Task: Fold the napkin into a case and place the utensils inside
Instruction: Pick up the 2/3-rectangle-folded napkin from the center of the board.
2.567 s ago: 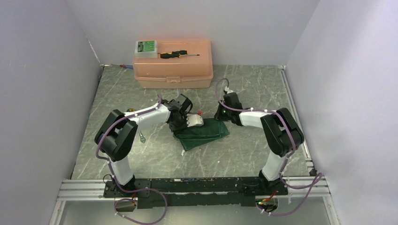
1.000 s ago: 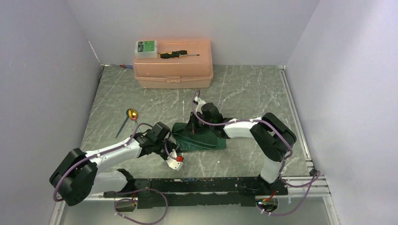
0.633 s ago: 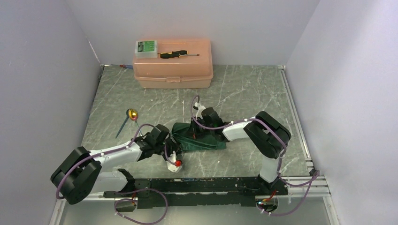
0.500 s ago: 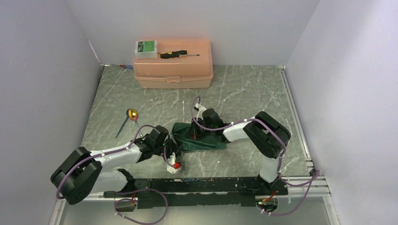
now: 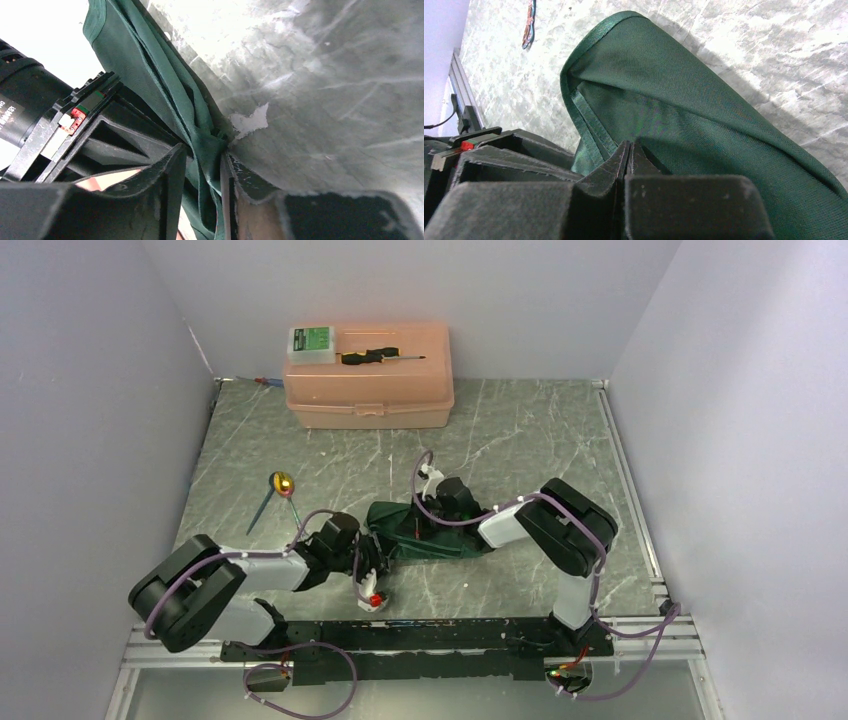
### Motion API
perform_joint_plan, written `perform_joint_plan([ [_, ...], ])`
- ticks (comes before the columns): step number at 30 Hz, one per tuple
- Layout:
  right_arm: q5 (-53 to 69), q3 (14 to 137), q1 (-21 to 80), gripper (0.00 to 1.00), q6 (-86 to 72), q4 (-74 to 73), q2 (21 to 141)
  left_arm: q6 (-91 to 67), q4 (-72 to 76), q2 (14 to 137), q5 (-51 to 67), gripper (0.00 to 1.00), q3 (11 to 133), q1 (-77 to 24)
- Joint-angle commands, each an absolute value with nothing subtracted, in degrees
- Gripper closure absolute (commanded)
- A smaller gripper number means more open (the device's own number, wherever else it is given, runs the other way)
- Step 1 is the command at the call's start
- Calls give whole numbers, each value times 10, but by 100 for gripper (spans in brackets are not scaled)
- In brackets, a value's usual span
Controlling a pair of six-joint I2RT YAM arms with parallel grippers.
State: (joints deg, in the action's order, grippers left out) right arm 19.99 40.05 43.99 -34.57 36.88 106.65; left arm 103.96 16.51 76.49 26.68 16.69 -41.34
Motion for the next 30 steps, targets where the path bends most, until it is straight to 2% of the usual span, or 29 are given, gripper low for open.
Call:
perform_joint_plan([
  [1,184,376,443,100,-343,374,1084,1013,154,799,242,67,172,-416],
  [4,182,373,443,100,-341,377,1085,986,130,788,233,81,194,-415],
  [9,181,370,443,100,-334,379,1083,950,84,764,231,96,216,-415],
  [18,170,366,442,100,-305,382,1018,830,22,777,208,97,279,-416],
  [19,166,366,441,97,-299,380,1006,820,14,778,209,97,287,-415],
  [22,144,359,440,82,-280,373,963,799,1,786,211,97,305,-416],
  [25,104,349,439,59,-246,361,907,794,-20,789,213,97,311,-416],
  [28,38,348,438,43,-212,327,853,800,-23,786,216,97,306,-416],
  [29,9,346,437,36,-203,326,838,801,-24,786,218,97,304,-416],
  [30,-24,341,434,20,-211,333,826,802,-26,786,219,98,304,-416],
])
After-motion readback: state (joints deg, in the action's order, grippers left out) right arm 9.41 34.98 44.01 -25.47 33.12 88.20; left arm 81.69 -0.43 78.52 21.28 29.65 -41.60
